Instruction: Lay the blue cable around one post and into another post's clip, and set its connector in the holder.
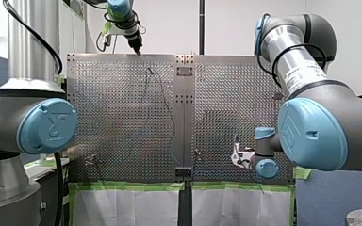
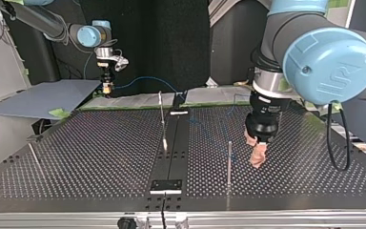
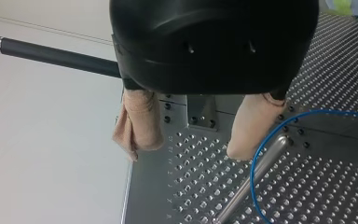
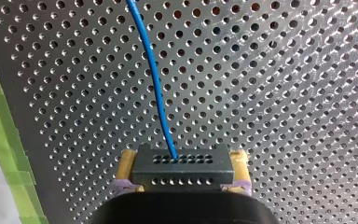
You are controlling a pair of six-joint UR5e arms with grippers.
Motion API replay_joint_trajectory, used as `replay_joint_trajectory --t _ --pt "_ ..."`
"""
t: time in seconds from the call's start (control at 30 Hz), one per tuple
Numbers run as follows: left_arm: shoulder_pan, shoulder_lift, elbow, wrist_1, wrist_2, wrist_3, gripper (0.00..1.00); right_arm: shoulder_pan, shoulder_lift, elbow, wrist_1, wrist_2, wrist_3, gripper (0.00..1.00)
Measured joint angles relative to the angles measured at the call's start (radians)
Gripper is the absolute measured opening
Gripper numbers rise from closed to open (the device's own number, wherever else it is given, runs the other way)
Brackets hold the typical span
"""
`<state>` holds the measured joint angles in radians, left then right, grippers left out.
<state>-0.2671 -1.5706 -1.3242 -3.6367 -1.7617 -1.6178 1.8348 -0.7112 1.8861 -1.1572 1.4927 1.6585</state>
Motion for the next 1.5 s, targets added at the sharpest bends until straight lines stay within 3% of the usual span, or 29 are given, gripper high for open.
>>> replay_joint_trajectory --t 0.2,0.4,0.63,1.1,1.27,1.5 --pt "-0.011 0.008 -0.02 0.007 0.009 0.007 1.0 0.0 0.0 0.0 0.001 0.0 0.0 0.0" --pt "-0.046 0.05 -0.065 0.049 0.051 0.045 1.0 0.001 0.0 0.0 0.004 0.0 0.0 0.0" --pt "-0.104 0.072 -0.124 0.108 0.039 0.011 1.0 0.001 0.0 0.0 0.007 0.001 -0.002 0.0" --pt "-0.225 -0.028 -0.246 0.229 -0.074 -0.1 1.0 0.008 -0.001 0.0 0.033 0.018 -0.022 0.0" --pt "-0.271 -0.074 -0.292 0.275 -0.08 -0.125 1.0 0.012 -0.001 0.0 0.041 0.021 -0.026 0.0" --pt "-0.332 -0.135 -0.353 0.336 -0.048 -0.172 1.0 0.013 -0.001 0.0 0.045 0.022 -0.026 0.0"
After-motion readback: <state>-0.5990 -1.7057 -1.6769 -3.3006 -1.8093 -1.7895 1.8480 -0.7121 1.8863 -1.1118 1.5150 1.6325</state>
